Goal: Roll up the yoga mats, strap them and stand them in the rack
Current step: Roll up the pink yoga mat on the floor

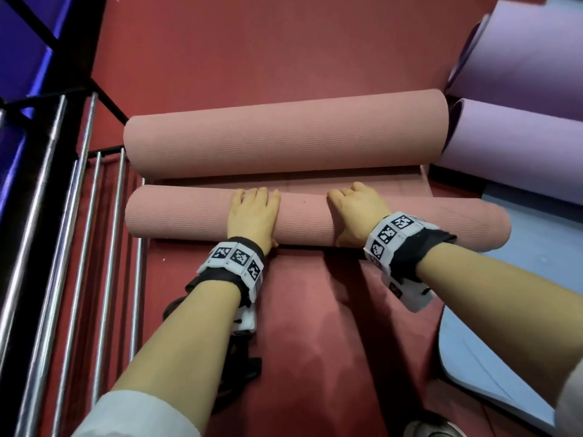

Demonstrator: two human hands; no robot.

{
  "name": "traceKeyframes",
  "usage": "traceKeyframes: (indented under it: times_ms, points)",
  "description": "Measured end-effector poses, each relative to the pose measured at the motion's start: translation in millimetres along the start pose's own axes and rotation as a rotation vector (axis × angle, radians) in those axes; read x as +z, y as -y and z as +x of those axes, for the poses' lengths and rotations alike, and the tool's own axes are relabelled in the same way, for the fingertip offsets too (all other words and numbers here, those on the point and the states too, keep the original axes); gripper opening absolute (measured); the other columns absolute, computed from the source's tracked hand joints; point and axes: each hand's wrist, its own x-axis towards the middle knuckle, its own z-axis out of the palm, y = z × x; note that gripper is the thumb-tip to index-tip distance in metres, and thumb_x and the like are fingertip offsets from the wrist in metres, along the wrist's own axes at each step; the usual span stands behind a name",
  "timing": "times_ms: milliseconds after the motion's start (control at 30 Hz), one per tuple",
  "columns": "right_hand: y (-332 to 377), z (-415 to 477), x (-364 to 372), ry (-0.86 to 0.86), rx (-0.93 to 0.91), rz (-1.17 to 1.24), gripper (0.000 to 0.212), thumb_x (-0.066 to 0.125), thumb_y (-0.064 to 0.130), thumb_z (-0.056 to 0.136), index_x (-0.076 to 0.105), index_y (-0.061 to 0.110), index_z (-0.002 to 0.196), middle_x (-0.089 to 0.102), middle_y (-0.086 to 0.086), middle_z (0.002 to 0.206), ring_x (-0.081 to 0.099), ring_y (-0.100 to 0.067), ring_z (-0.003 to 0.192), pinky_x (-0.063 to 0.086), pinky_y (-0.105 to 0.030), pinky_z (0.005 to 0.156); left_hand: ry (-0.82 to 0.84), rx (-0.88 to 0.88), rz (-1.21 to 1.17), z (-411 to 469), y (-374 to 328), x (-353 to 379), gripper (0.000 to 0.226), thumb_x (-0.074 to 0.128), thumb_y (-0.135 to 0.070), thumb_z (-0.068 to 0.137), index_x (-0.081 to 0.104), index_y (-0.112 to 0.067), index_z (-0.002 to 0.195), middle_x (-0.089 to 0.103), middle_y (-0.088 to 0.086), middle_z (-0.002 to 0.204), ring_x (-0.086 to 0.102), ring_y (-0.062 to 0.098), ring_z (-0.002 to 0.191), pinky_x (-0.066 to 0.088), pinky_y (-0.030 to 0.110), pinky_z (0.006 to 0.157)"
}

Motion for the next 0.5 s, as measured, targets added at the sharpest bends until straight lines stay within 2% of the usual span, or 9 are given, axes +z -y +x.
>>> traceKeyframes:
  times_ms: [100, 200, 333, 433, 500]
  points:
    - [-14, -9, -2, 0.108, -0.02, 0.049, 0.074, 0.082, 0.051, 0.049, 0.052, 0.018, 0.107, 0.064, -0.004, 0.098, 0.052, -0.026, 0.096, 0.047, -0.033, 0.077, 0.061, 0.085, 0.004, 0, -3, -9, 0.095, 0.079, -0.06, 0.055, 0.041, -0.02, 0.133, 0.05, 0.003, 0.125, 0.047, 0.023, 0.117, 0.026, 0.037, 0.103]
    - [-22, -7, -8, 0.264, -0.067, 0.043, 0.089, 0.084, 0.06, 0.042, 0.05, 0.02, 0.115, 0.065, -0.007, 0.102, 0.058, -0.03, 0.097, 0.049, -0.035, 0.079, 0.15, 0.14, -0.015, -5, -8, -14, 0.095, 0.077, -0.064, 0.053, 0.043, -0.022, 0.131, 0.052, 0.002, 0.122, 0.049, 0.022, 0.114, 0.029, 0.037, 0.101]
    - [-23, -7, -10, 0.311, -0.071, 0.158, 0.097, 0.089, 0.046, 0.049, 0.035, 0.022, 0.126, 0.063, -0.006, 0.096, 0.061, -0.03, 0.094, 0.042, -0.032, 0.074, 0.182, 0.087, -0.138, -4, -4, -15, 0.098, 0.081, -0.06, 0.051, 0.039, -0.018, 0.129, 0.06, 0.001, 0.119, 0.055, 0.023, 0.11, 0.028, 0.038, 0.099]
    - [-28, 2, -9, 0.394, -0.03, 0.336, 0.099, 0.091, 0.037, 0.049, 0.033, 0.022, 0.129, 0.061, -0.005, 0.116, 0.059, -0.027, 0.101, 0.046, -0.035, 0.086, 0.271, 0.092, -0.164, 4, -1, -18, 0.09, 0.076, -0.063, 0.057, 0.042, -0.019, 0.127, 0.061, 0.0, 0.12, 0.055, 0.024, 0.112, 0.028, 0.038, 0.1]
    - [-30, 9, -7, 0.458, 0.012, 0.418, 0.098, 0.092, 0.032, 0.048, 0.032, 0.023, 0.125, 0.058, -0.002, 0.116, 0.057, -0.024, 0.1, 0.047, -0.038, 0.09, 0.365, 0.046, -0.225, 15, 0, -23, 0.083, 0.061, -0.073, 0.066, 0.045, -0.02, 0.128, 0.061, 0.003, 0.122, 0.053, 0.025, 0.115, 0.029, 0.039, 0.099]
